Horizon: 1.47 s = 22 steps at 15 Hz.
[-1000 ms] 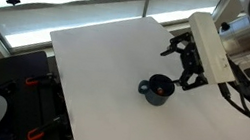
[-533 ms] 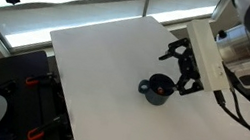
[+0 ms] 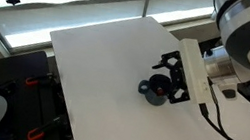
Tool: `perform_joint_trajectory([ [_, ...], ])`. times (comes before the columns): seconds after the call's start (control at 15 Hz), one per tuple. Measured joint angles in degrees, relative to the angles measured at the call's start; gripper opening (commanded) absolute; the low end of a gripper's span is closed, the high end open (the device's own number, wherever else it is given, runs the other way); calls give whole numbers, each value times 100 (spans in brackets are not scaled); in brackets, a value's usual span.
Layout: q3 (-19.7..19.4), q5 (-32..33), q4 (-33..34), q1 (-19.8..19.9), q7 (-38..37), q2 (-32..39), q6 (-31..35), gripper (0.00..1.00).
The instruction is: Remove the marker from the cup
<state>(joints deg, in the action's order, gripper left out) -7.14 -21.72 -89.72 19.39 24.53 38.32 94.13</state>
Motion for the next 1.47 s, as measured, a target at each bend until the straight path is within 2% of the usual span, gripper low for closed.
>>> perform_joint_trajectory([
  [0.73, 6, 126, 291, 206, 0, 115, 14, 100],
  [1.47, 99, 126, 374, 242, 8, 255, 13, 100],
])
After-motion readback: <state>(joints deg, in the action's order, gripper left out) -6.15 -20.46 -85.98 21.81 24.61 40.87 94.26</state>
